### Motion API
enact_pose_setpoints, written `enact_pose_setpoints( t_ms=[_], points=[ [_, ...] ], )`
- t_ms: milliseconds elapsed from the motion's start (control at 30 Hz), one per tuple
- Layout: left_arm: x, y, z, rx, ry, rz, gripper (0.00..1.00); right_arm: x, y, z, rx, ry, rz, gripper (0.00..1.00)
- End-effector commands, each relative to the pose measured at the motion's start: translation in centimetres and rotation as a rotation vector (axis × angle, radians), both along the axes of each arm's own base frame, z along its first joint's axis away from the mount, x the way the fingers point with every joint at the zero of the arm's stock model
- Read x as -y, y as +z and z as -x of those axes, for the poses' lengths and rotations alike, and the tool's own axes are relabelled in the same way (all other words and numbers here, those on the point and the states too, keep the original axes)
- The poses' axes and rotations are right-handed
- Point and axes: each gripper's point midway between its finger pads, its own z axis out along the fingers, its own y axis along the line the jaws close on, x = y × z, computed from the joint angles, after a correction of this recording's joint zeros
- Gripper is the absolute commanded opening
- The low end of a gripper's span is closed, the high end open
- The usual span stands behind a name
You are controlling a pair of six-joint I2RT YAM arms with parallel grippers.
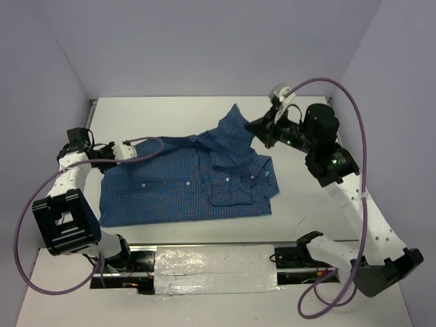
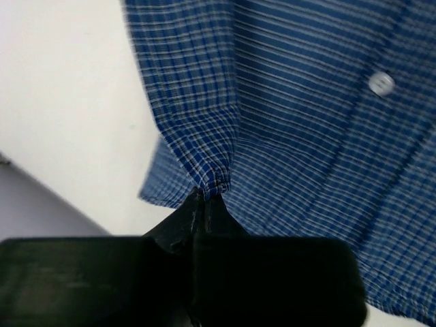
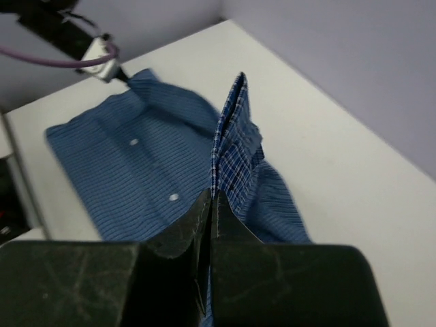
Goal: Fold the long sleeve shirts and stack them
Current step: Fold the shirt
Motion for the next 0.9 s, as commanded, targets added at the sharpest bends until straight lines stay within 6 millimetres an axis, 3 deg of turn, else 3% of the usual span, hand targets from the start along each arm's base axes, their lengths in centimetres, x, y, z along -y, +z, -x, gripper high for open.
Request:
enact_pose_setpoints(
  t_ms=[0,67,267,533,700,867],
  points=[
    [0.4,-1.2,1.7,-0.012,-0.146,-0.084,0.00,-2.6,-4.7,2.0,-0.128,0.100,0.016,0.00],
    [0.1,-1.0,1.9,-0.006,-0.161,-0.097,0.00,-2.8,-6.0,3.4,-0.194,0.130,0.023,0.00],
    [-1.2,-1.0,2.7,-0.003,-0.191,-0.164,0.00,-1.1,-5.3,6.2,-0.173,0.128,0.066,0.00],
    [-2.1,-0.7,2.2,0.038,-0.258,-0.263,0.00,1.9,-3.7,6.9,-0.115,0.055,0.196,0.00],
    [-2.8,-2.5,3.2,0.022,-0.343,-0.384,0.00,1.7,-4.4,8.1,-0.156,0.111,0.214,0.00],
    [-4.2,-1.9,2.1,0.062,-0.355,-0.489,0.00,2.1,-4.0,9.6,-0.170,0.137,0.229,0.00]
  ],
)
